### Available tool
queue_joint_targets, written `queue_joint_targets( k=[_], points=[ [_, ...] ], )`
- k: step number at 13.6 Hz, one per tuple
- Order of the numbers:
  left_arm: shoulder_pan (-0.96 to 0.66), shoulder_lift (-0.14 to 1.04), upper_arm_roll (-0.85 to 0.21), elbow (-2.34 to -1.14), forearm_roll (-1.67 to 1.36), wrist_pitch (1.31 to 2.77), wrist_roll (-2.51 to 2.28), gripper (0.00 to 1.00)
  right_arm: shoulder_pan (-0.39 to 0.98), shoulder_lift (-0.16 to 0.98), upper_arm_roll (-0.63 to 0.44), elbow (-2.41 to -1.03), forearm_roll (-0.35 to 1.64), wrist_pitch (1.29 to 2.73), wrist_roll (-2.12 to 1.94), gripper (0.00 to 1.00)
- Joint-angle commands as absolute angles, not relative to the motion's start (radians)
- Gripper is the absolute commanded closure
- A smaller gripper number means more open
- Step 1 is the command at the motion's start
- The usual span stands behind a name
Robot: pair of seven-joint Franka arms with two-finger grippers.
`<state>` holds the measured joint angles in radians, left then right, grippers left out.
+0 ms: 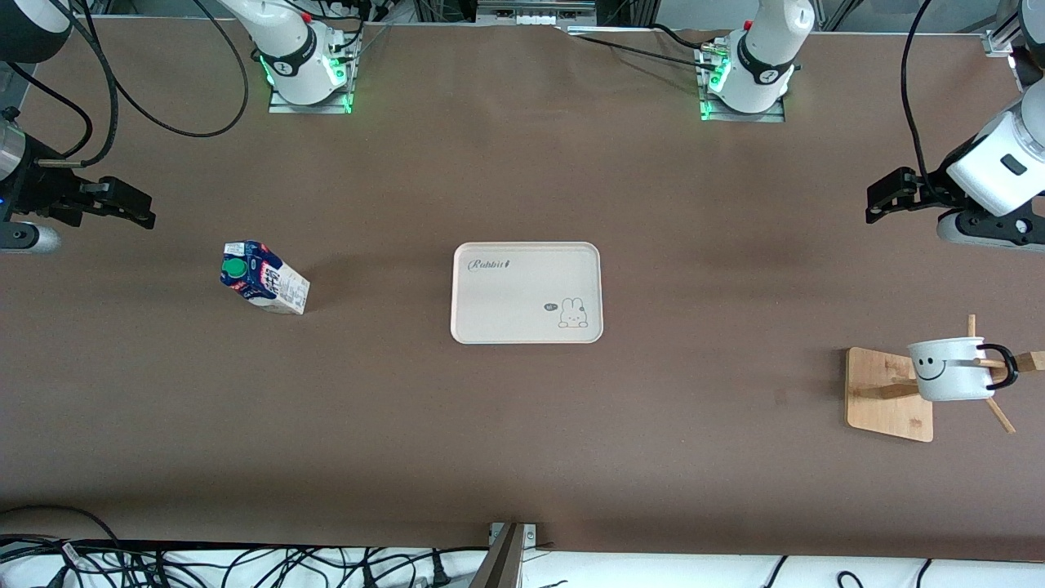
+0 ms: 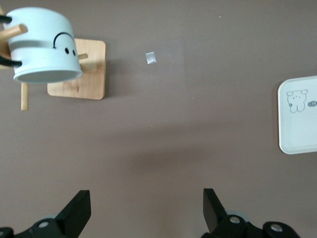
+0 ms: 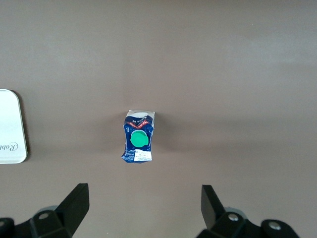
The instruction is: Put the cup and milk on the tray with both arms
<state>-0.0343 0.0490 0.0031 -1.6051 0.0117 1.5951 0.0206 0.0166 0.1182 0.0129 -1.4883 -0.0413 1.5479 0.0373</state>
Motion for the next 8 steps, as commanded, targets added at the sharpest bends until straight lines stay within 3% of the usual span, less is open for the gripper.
queue_joint_targets(
  k=[1,5,8],
  points=[
    [-0.026,0.095,0.015,-1.560,0.008,1.539,-0.041,0.00,0.012,0.130,0.015,-1.454,-0.026,1.523,0.025,0.00],
    [0.000,0.120,0.015,-1.562,0.003,1.519,-0.049,0.00,0.012,0.130,0.015,-1.454,-0.025,1.523,0.025,0.00],
    [0.031,0.092,0.015,-1.641,-0.006,1.673,-0.099,0.00,0.015,0.164,0.018,-1.459,-0.023,1.531,0.031,0.00]
  ],
)
